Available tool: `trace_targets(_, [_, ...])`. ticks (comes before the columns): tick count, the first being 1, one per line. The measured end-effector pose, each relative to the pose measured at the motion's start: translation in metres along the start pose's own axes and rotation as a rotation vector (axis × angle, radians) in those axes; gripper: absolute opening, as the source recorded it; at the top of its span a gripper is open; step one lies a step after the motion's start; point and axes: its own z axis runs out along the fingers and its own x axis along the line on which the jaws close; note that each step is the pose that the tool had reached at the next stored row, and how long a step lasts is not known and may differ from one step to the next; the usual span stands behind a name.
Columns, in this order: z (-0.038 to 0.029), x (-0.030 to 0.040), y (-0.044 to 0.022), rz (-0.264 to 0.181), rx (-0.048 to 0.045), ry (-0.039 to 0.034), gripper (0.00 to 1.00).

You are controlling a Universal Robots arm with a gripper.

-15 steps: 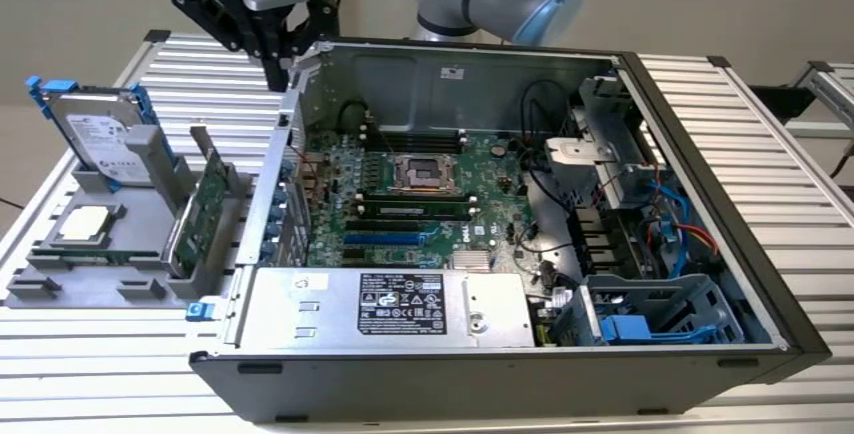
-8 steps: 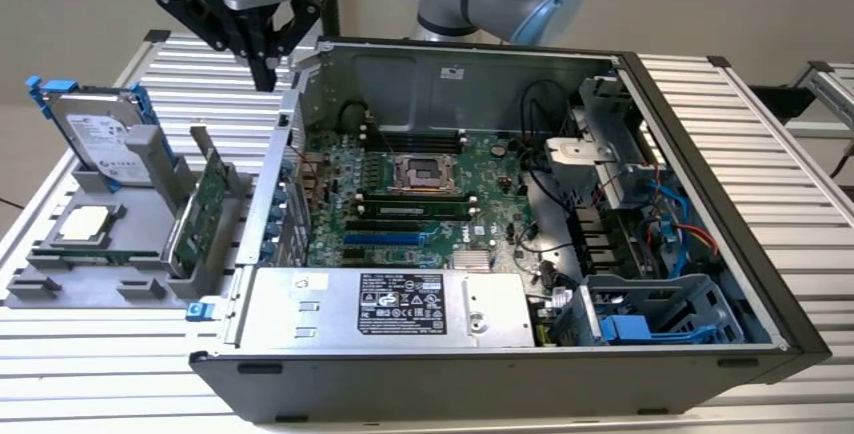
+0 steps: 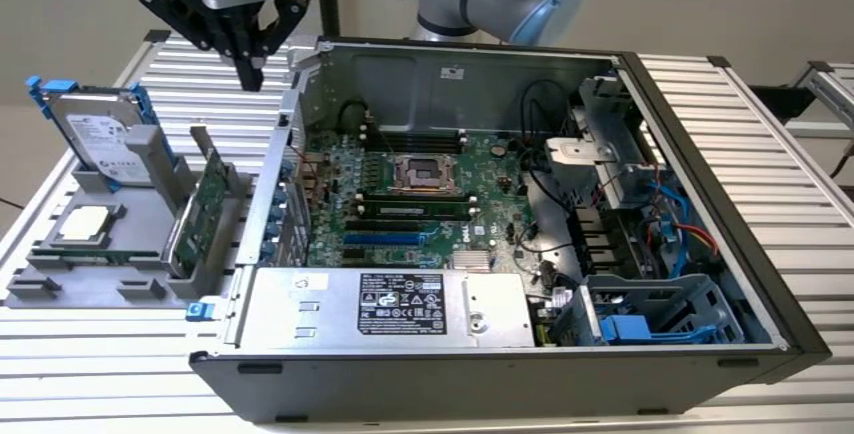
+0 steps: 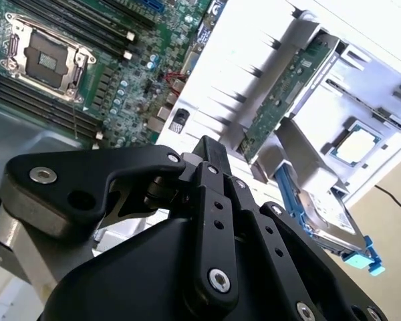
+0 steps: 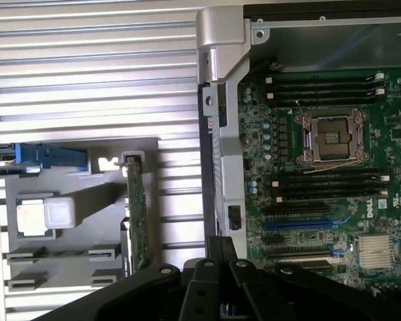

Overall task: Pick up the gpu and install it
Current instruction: 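Reach for the gpu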

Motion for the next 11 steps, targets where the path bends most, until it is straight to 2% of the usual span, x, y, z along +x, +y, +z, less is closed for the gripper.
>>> trace_targets(11, [-0.0003,0.0164,-0.0014,0.0,-0.0001,-0.0001,0.0])
